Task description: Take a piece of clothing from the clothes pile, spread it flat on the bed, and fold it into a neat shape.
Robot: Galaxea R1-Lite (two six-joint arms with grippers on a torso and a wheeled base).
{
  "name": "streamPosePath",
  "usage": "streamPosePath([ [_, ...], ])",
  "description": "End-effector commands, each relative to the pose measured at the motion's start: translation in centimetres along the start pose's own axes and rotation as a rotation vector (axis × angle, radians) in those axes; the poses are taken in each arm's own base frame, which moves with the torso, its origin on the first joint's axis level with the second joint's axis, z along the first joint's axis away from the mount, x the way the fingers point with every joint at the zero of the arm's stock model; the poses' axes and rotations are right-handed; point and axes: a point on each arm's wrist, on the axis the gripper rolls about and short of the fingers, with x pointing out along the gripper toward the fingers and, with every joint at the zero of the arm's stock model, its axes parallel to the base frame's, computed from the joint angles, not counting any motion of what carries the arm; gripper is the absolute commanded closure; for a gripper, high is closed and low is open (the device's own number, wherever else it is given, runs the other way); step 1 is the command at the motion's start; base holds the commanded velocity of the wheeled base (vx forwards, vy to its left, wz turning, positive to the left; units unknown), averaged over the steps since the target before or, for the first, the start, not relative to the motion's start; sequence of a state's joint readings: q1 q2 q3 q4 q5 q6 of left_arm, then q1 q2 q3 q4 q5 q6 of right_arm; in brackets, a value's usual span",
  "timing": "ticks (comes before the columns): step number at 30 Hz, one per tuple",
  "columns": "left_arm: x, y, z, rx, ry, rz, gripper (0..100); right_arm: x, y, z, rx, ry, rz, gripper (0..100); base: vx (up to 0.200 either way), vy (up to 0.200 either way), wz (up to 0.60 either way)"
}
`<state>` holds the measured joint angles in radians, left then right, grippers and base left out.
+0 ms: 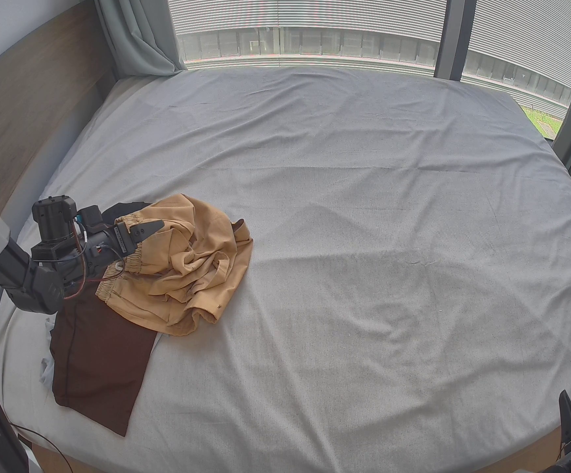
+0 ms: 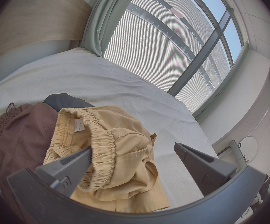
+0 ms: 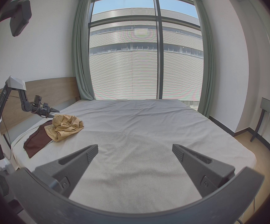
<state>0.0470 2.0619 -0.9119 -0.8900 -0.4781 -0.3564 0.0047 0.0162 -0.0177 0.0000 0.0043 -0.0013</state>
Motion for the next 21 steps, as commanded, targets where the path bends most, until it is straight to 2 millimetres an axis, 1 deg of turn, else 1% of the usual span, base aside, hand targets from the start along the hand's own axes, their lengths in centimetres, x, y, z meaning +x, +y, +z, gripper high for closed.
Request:
streamPosePath([
  [1, 0.5, -0.4, 0.1, -0.002, -0.004, -0.017, 0, 0.0, 0.0, -0.5, 0.000, 0.000, 0.002, 0, 0.000, 0.000, 0.00],
  [5, 0.9, -0.8, 0.0, -0.006, 0.003, -0.031, 0, 0.0, 0.0, -0.5, 0.000, 0.000, 0.000, 0, 0.000, 0.000, 0.00],
  [12, 1.4, -0.5, -0.6, -0.010, 0.015, -0.029, 0, 0.0, 0.0, -0.5, 0.000, 0.000, 0.000, 0, 0.000, 0.000, 0.00],
  [13, 1.7, -0.3, -0.7, -0.009, 0.016, -0.029, 0, 0.0, 0.0, -0.5, 0.000, 0.000, 0.000, 0, 0.000, 0.000, 0.00],
  [21, 2.4, 0.1, -0.9, -0.001, -0.007, -0.038, 0, 0.0, 0.0, -0.5, 0.000, 0.000, 0.000, 0, 0.000, 0.000, 0.00],
])
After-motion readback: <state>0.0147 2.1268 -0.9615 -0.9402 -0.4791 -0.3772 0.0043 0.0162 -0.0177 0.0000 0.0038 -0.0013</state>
